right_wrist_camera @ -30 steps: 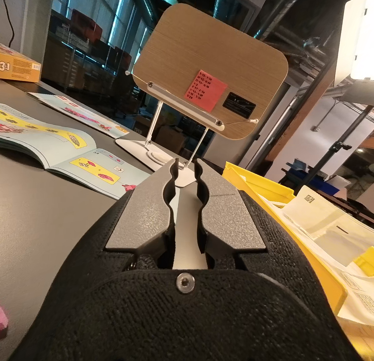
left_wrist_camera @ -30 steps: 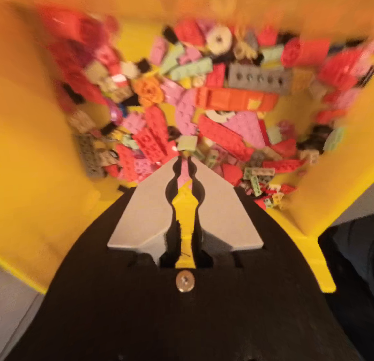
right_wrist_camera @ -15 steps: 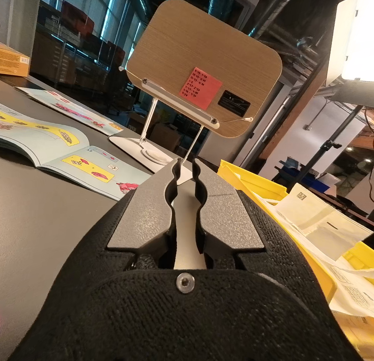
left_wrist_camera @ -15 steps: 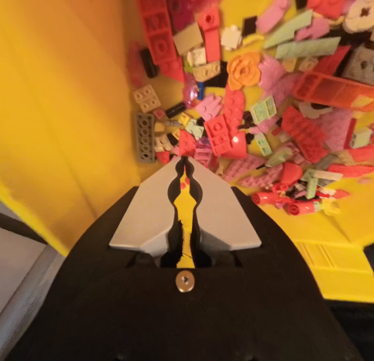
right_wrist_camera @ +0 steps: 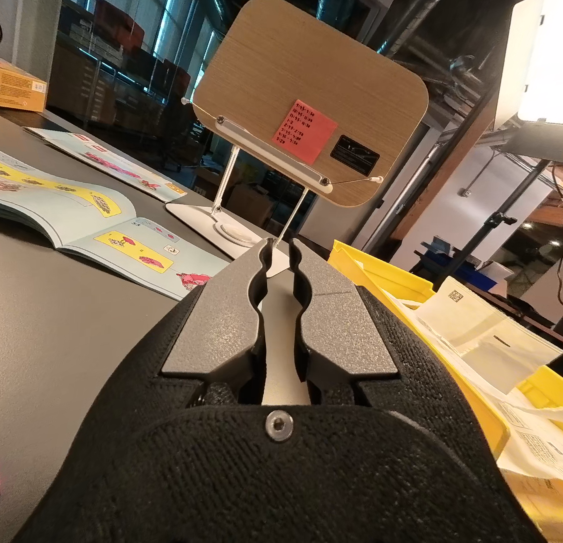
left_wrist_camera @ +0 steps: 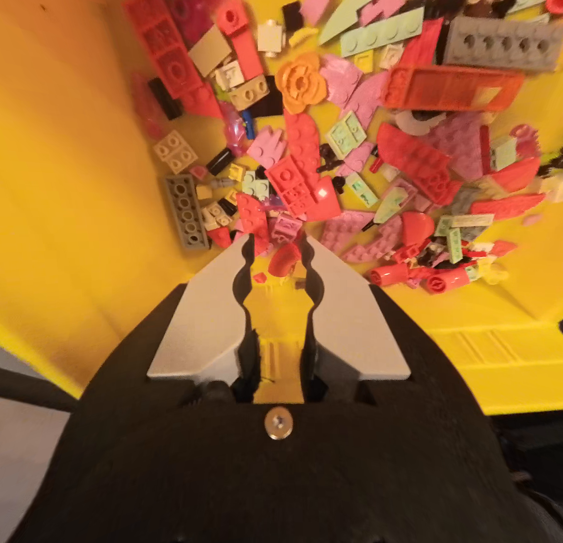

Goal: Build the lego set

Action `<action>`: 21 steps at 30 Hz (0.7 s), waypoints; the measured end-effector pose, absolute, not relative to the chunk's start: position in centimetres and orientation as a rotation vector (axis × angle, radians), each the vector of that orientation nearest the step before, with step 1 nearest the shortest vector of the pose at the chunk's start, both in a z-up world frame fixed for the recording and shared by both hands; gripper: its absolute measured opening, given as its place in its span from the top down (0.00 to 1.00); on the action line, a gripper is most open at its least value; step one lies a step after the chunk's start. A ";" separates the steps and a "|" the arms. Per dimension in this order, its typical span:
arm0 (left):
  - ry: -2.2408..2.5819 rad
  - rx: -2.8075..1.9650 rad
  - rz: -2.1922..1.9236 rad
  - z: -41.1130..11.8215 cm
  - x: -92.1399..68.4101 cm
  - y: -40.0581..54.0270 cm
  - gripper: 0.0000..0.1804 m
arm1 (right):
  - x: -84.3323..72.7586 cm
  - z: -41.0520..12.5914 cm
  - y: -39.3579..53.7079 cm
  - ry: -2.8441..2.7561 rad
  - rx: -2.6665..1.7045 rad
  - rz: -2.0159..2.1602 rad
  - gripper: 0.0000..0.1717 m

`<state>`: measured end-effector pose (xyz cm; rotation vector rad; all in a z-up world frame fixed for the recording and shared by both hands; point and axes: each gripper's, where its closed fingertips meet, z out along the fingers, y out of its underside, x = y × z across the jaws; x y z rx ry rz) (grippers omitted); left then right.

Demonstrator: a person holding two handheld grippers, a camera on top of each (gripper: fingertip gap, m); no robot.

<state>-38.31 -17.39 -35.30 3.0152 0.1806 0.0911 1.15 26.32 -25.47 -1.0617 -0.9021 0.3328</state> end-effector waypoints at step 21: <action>-0.162 3.188 0.598 -32.4 -30.6 -13.1 0.92 | 0.9 -25.6 26.3 -0.917 -1.062 0.325 0.95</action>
